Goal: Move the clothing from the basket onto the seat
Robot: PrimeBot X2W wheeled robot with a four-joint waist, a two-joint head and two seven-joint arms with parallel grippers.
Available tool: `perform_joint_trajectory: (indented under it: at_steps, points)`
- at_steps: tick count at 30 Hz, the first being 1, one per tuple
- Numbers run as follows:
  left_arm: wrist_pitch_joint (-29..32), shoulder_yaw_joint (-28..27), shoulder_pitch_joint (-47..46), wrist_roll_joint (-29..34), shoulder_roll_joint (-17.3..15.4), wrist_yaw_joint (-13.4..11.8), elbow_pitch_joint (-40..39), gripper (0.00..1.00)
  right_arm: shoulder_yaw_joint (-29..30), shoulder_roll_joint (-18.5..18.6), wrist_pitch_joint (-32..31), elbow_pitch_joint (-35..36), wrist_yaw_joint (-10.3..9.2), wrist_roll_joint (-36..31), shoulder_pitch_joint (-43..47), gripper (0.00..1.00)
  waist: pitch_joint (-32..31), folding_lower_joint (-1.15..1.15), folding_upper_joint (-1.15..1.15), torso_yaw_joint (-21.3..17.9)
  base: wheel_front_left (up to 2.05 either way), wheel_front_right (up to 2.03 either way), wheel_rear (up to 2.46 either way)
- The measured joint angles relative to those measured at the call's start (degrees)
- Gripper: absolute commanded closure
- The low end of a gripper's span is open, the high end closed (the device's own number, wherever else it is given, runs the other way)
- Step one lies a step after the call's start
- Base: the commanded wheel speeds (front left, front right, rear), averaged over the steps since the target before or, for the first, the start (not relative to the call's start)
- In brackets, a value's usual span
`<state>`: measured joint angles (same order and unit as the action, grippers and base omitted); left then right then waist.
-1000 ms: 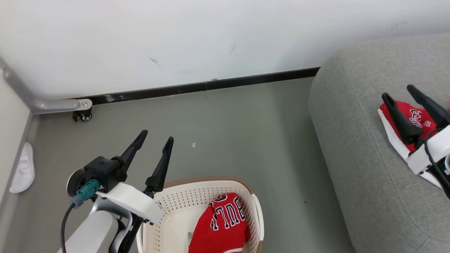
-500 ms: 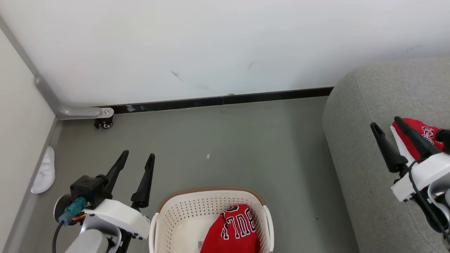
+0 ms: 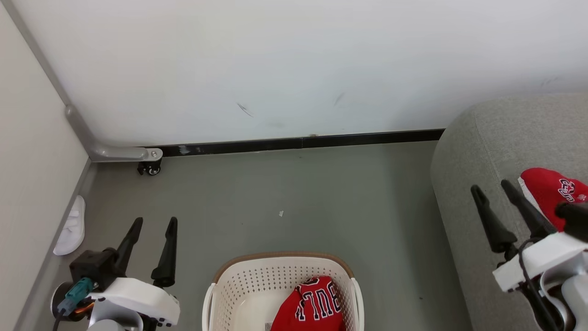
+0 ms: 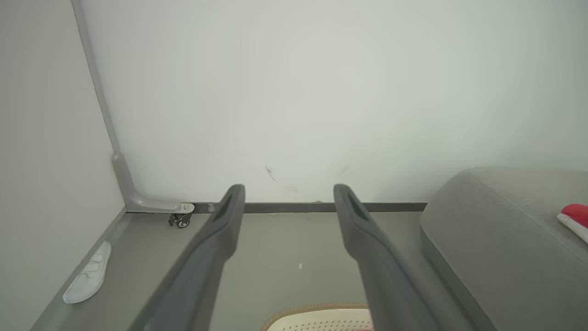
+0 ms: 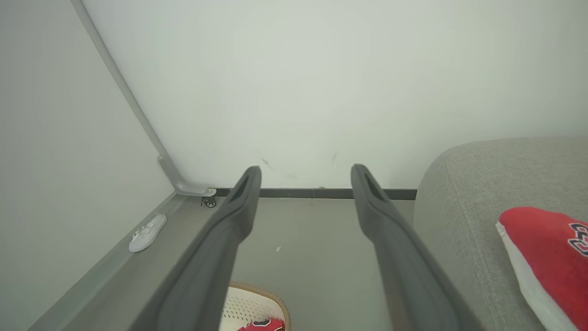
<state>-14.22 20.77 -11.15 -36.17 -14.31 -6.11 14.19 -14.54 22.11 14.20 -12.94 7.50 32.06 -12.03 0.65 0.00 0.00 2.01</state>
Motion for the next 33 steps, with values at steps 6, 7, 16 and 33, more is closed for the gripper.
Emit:
perform_joint_trajectory:
  at_steps: [6,7,16,33]
  points:
    - [0.0,-2.68,1.5,1.22,-0.05,-0.83,-1.41,0.0,1.74,-2.01,0.0,2.1,0.0,-3.18,2.82,0.0,0.06,0.0,0.0,0.09,0.0,0.0,0.0]
    - [0.0,-3.04,1.71,1.45,-0.01,-0.93,-1.78,0.0,2.14,-2.42,0.0,2.6,0.0,-3.41,3.32,0.0,0.1,0.0,0.0,0.1,0.0,0.0,0.0]
    - [0.0,-4.88,2.64,3.65,1.48,-1.08,-3.85,0.0,3.23,-4.99,0.0,4.68,0.0,-6.0,6.34,0.0,0.3,0.0,0.0,0.16,0.0,0.0,0.0]
    - [-0.07,-7.17,5.09,6.53,3.2,-0.71,-5.52,0.0,4.24,-7.0,0.0,6.99,0.0,-8.9,8.45,0.0,0.37,0.0,0.0,-0.35,0.0,0.0,0.0]
